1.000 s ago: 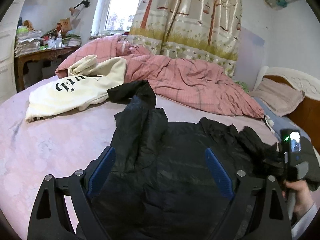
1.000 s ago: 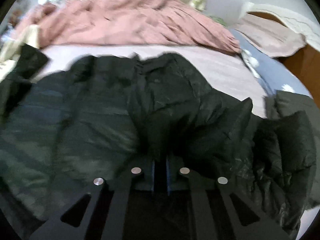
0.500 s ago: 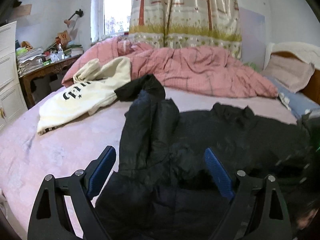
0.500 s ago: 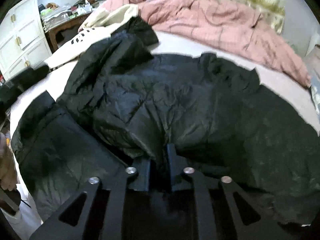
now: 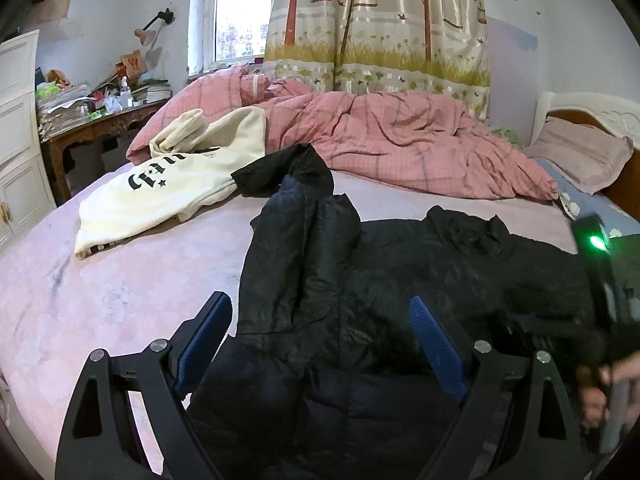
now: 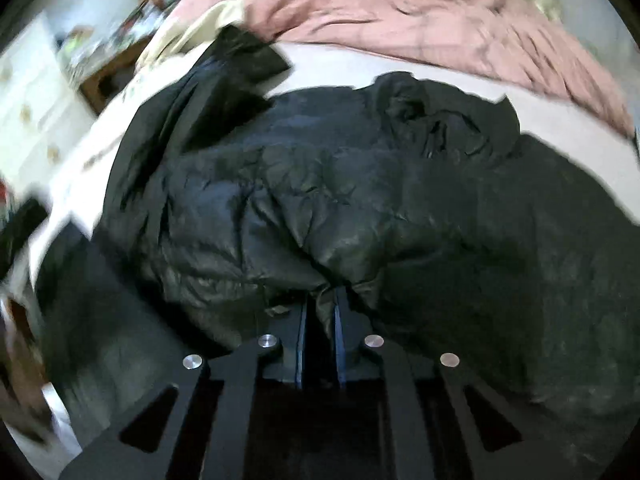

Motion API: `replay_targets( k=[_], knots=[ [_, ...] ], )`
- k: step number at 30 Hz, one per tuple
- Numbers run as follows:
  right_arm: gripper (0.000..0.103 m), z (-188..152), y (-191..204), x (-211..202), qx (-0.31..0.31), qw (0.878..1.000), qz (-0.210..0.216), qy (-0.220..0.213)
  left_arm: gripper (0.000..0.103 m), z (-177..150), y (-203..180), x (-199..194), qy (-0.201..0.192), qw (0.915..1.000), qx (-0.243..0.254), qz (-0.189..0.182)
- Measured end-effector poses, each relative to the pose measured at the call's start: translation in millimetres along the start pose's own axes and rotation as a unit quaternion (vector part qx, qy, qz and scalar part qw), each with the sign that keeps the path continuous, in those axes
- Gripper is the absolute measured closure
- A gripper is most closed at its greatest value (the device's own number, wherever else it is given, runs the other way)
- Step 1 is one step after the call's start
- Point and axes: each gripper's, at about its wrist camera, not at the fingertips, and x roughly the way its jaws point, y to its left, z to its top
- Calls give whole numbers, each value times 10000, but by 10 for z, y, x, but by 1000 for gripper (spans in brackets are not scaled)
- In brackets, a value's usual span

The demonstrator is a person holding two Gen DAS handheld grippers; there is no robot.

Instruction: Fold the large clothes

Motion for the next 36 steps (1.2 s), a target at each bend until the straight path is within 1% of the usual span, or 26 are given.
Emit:
replay_targets(
  k=[2,3,7,8,9,10,11,12,13,14,15,17,19,21,23,25,27,28,29,30,31,32,33,34,35,36],
  knots=[
    [93,117,-46,50,204,9995,-208,-100,14,-6,7,5,-8,10000,52,39],
    [93,164,-74,56,291,9991,-233,-177,14,-13,5,12,-6,9999,111,69],
    [93,355,-302,-29,823,9937,-499,-580,14,-21,-11,38,-35,9993,273,249],
    [93,363,-313,-43,856,9936,-415,-615,14,-19,-9,49,-32,9994,254,228],
    [93,355,-292,-57,840,9942,-239,-631,14,-14,-12,60,-29,9995,239,191],
    [89,341,-235,-51,772,9953,61,-582,14,-10,-17,71,-29,9996,235,162],
    [74,336,-147,-28,652,9963,361,-419,14,-10,-25,82,-25,9996,240,152],
    [65,340,-56,-16,522,9968,542,-269,14,-11,-34,92,-16,9995,257,160],
    [47,332,36,-41,382,9969,632,-258,14,-13,-38,91,-10,9995,274,175],
    [38,322,117,-94,244,9970,646,-355,14,-15,-43,81,-11,9994,292,180],
    [37,314,198,-165,98,9969,606,-497,14,-17,-44,66,-22,9994,307,180],
    [36,305,324,-352,-91,9962,454,-735,14,-5,-41,18,-81,9993,310,187],
    [36,318,358,-555,-65,9951,394,-900,14,19,-20,-37,-162,9993,284,184],
    [36,331,307,-808,98,9941,53,-1077,14,43,-3,-76,-229,9993,212,182],
    [36,319,168,-1023,360,9918,-284,-1191,14,59,17,-90,-234,9996,128,134],
    [36,243,-87,-1179,797,9866,-858,-1137,14,68,24,-105,-222,9997,89,70],
    [48,155,-344,-1297,1120,9815,-1159,-1035,14,80,33,-149,-261,9996,67,46],
    [54,91,-552,-1357,1291,9787,-1271,-965,14,83,36,-178,-288,9996,58,36],
    [56,40,-720,-1391,1504,9746,-1379,-919,14,89,41,-208,-318,9995,44,26],
    [58,-25,-945,-1430,1843,9661,-1585,-867,14,99,43,-234,-342,9994,28,19],
    [63,-83,-1124,-1455,2083,9587,-1747,-839,14,100,42,-254,-360,9993,20,14],
    [63,-151,-1329,-1448,2351,9500,-1895,-792,14,97,42,-271,-374,9993,18,15],
    [63,-221,-1530,-1401,2564,9434,-1992,-671,14,100,43,-282,-383,9993,25,23],
    [66,-285,-1682,-1330,2696,9389,-2074,-530,14,103,43,-285,-389,9992,39,37],
    [67,-336,-1808,-1268,2821,9353,-2103,-389,14,105,44,-281,-393,9992,56,60],
    [67,-396,-1936,-1197,2970,9329,-2021,-258,14,108,44,-269,-397,9991,67,103]
  ],
)
